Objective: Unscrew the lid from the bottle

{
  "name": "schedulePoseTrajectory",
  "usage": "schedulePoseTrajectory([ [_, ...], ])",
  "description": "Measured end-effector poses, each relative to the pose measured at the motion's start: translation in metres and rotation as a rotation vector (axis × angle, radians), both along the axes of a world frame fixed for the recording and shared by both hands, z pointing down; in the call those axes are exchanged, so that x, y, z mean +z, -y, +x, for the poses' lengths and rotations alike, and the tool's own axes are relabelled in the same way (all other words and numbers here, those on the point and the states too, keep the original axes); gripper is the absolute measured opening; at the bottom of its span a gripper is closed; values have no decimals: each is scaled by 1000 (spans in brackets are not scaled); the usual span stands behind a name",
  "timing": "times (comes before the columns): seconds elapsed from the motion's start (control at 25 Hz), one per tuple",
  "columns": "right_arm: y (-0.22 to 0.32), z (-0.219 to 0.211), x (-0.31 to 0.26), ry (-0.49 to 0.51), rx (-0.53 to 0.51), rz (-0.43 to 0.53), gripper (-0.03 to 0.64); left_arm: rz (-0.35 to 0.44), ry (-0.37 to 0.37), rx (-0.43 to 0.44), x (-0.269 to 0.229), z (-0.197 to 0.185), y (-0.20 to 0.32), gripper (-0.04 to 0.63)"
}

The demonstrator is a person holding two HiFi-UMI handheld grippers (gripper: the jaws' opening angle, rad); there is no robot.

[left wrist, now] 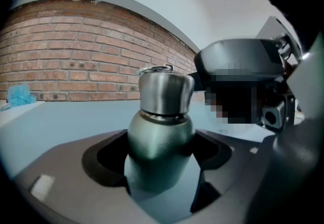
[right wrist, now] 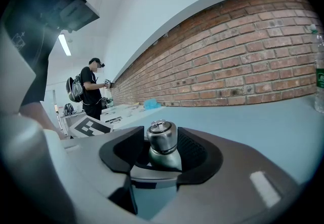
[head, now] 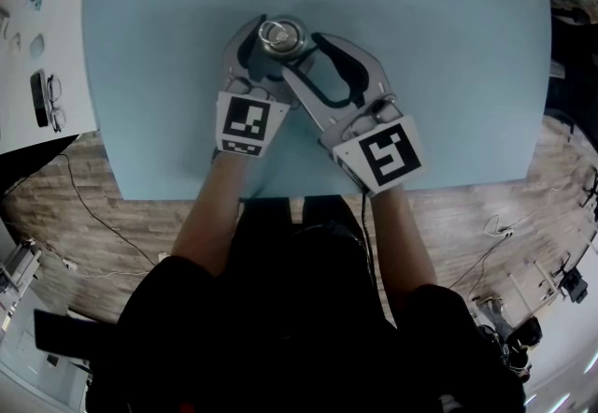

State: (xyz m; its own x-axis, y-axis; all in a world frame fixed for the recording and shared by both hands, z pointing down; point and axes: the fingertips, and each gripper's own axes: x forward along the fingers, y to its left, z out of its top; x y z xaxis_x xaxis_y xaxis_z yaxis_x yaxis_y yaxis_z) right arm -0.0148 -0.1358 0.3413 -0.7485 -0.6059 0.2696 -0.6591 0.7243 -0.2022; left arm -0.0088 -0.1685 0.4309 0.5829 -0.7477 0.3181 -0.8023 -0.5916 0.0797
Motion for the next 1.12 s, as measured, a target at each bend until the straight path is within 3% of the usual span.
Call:
schedulePoseTrajectory([
  [0.52,2,-7,-1,-46,-31,39,222,4,0,-4,1,1,0,374],
  [0.84,5,-14,8,-163,-66,85,240,9,-3,-8,1,1,1,376],
  [1.12,9,-18,12,-182,-64,94,261,13,-3,-9,1,1,1,376],
])
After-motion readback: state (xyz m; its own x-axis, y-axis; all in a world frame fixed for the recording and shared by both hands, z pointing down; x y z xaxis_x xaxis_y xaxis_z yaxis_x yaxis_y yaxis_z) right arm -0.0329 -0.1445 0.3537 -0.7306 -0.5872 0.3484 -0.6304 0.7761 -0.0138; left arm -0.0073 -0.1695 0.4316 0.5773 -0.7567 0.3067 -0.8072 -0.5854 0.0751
